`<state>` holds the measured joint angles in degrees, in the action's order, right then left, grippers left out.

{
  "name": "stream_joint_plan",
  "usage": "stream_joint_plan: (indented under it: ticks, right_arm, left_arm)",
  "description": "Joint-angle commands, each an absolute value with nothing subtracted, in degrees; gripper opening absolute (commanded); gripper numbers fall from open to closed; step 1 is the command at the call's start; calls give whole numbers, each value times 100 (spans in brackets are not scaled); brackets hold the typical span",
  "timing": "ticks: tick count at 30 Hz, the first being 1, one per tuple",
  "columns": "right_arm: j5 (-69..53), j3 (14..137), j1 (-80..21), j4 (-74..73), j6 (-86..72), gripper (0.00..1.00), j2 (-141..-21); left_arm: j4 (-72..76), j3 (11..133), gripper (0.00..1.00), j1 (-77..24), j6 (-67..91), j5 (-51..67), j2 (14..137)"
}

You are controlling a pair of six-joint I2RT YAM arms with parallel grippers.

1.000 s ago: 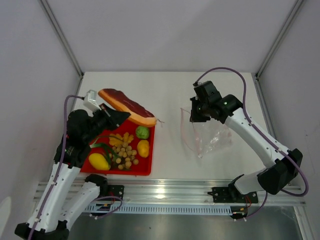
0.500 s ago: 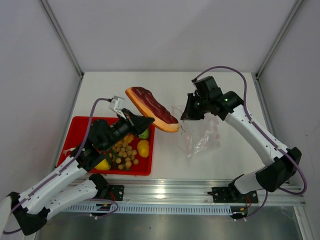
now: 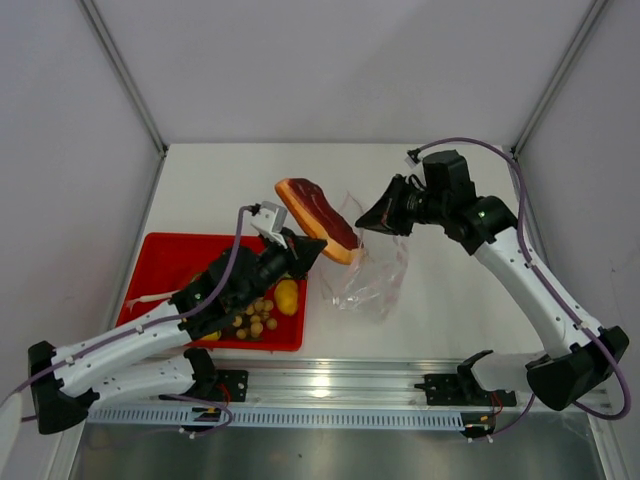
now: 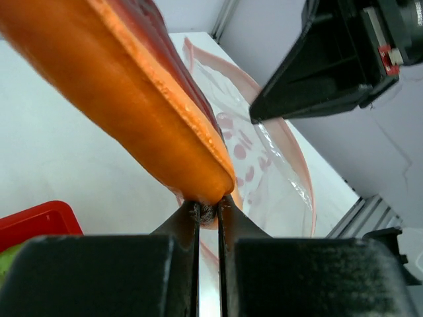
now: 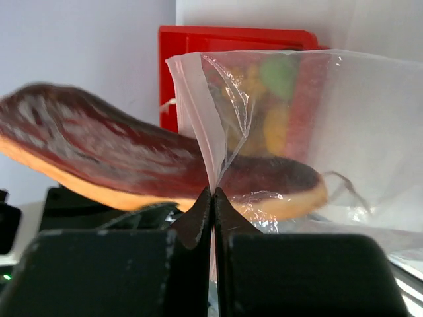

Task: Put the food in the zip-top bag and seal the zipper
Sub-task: Place the fake food in the zipper food storage bag.

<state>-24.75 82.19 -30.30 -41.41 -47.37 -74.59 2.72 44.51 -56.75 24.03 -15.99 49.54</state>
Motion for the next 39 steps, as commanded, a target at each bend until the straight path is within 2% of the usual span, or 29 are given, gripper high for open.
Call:
stream_joint_plan:
  ticks: [1, 9, 10, 11, 14, 16, 17, 18, 27, 32, 35, 39]
  right_arm:
    - [-2944, 7981, -2892, -3367, -5510, 0, -7295]
    - [-3269, 8042, -2523, -3120, -5801, 0, -7313]
    - [-3322, 8042, -2479, -3164, -5740, 0, -7304]
    - [-3340, 8042, -2374, -3208, -5696, 0, -7260]
    - [-3410, 7876, -2250, -3217, -5590, 0, -7155]
    - [-3489, 7727, -2136, -3199, -5581, 0, -7084]
    - [-3594, 7665, -2110, -3156, -5607, 0, -7058]
    - [-3638, 7621, -2092, -3120, -5616, 0, -7023]
    - [-3981, 7523, -1969, -3137, -5441, 0, -6803]
    - [-3859, 7628, -1942, -3549, -4923, 0, -6645]
    - [-2965, 8006, -1942, -4445, -4142, 0, -6522]
    - [-1716, 8305, -1942, -5501, -3359, 0, -6311]
  left_arm:
    - [765, 4798, 1, -6089, 1916, -2135, 5176]
    - [300, 5492, 1, -6425, 1758, -2233, 5756]
    - [212, 5502, 4, -6425, 1775, -2224, 5757]
    - [133, 5485, 23, -6416, 1758, -2206, 5748]
    - [271, 5230, 57, -6434, 1566, -2040, 5520]
    - [194, 5185, 66, -6425, 1494, -1978, 5423]
    - [63, 5325, 88, -6434, 1477, -1978, 5432]
    - [-330, 5396, 93, -6434, 1468, -1995, 5449]
    - [-1089, 5616, 95, -6425, 1643, -2697, 4843]
    - [-1564, 5792, 89, -6425, 1907, -2699, 5036]
    - [-1590, 5941, 87, -6372, 2003, -2444, 5124]
    - [-2126, 6275, 86, -5646, 2487, -1724, 5264]
